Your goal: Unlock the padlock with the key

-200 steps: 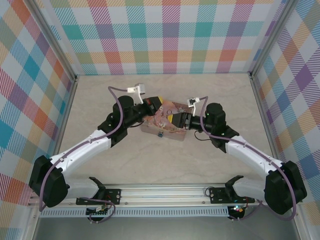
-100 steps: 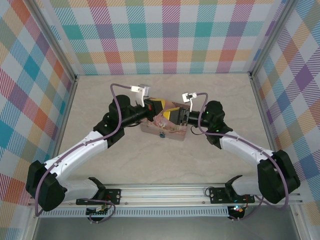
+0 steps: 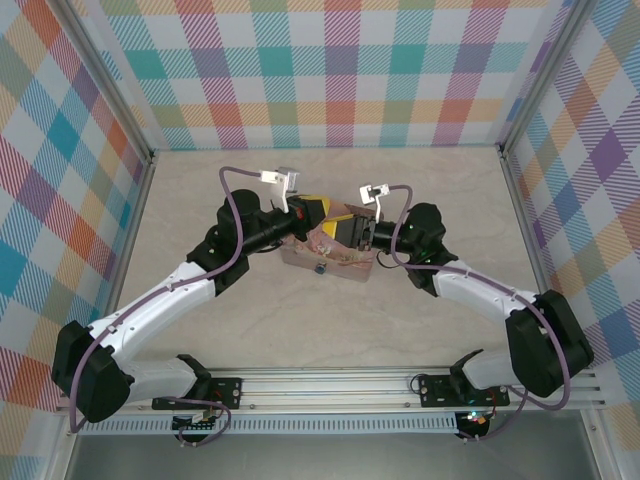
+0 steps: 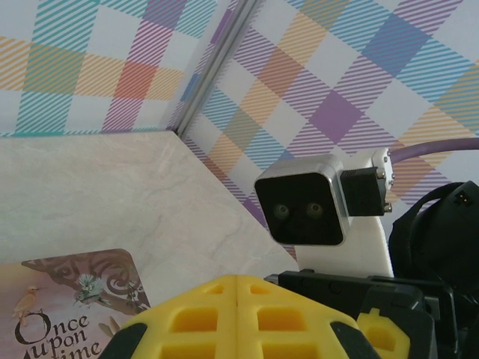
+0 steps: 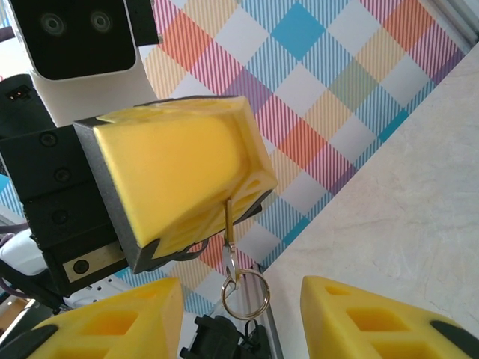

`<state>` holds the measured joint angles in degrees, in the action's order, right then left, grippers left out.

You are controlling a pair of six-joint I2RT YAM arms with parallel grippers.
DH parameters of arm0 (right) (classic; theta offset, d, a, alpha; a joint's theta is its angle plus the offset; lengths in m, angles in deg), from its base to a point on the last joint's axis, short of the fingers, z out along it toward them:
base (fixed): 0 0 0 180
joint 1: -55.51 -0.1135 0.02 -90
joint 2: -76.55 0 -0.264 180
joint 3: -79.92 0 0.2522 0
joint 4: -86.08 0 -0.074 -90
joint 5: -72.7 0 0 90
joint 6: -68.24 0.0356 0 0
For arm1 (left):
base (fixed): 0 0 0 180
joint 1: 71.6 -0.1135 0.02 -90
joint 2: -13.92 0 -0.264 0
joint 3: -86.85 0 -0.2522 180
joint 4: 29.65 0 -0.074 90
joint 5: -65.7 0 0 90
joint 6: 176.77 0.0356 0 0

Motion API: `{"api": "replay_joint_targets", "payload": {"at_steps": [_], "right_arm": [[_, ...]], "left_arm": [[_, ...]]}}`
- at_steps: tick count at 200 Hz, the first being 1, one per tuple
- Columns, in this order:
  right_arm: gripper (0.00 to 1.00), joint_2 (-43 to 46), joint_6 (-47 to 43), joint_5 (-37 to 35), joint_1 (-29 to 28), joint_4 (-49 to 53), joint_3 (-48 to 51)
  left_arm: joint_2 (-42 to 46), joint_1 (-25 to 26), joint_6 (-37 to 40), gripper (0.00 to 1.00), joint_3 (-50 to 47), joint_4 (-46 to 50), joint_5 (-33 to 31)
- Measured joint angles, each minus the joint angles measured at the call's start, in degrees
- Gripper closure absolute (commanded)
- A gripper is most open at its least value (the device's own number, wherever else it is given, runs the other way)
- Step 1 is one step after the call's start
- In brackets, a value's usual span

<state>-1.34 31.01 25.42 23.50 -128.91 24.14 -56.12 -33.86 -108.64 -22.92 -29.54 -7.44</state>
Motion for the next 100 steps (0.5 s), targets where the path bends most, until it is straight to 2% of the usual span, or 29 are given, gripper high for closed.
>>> {"api": "replay_joint_targets", "payload": {"at_steps": [100], "right_arm": [[0.66,-1.6,1.0,-1.4,-0.3,-1.8,-0.3]], "left_arm": [[-0.2,0.0,-1.3,1.0,0.0,-0.5,-0.4]]}}
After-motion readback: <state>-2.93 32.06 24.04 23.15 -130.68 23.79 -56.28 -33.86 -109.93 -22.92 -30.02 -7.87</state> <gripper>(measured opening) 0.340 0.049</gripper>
